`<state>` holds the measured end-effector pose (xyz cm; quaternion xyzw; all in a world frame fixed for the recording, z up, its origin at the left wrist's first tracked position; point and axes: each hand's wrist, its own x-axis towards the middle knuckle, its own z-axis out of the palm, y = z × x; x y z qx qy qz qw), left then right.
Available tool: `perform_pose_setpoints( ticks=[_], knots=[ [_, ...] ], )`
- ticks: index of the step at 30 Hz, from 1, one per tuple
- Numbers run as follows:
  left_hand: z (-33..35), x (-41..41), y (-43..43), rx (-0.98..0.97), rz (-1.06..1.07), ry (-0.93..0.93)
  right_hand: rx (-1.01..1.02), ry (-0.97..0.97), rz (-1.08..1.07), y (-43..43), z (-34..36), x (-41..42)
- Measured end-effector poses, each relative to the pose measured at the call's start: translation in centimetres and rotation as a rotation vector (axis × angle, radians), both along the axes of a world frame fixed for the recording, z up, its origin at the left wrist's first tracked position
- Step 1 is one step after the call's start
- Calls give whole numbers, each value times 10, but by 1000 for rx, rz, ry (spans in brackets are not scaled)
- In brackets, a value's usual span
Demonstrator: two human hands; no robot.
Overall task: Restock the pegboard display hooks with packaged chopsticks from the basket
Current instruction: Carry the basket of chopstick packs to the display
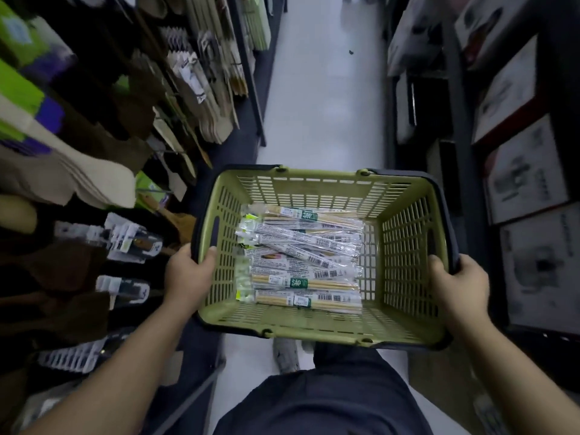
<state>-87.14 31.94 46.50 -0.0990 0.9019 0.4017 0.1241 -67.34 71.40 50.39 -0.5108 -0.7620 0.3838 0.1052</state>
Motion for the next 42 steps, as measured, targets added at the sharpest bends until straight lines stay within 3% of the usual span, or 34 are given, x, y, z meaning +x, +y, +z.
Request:
perform_pose_setpoints(
  ticks=[31,42],
  knots=[
    [8,-635,374,-46,-122,-22,1,-16,-129,338,-7,-587],
    [12,-827,519,-111,-85,17,-29,-18,-83,490,-7,-793]
  ],
)
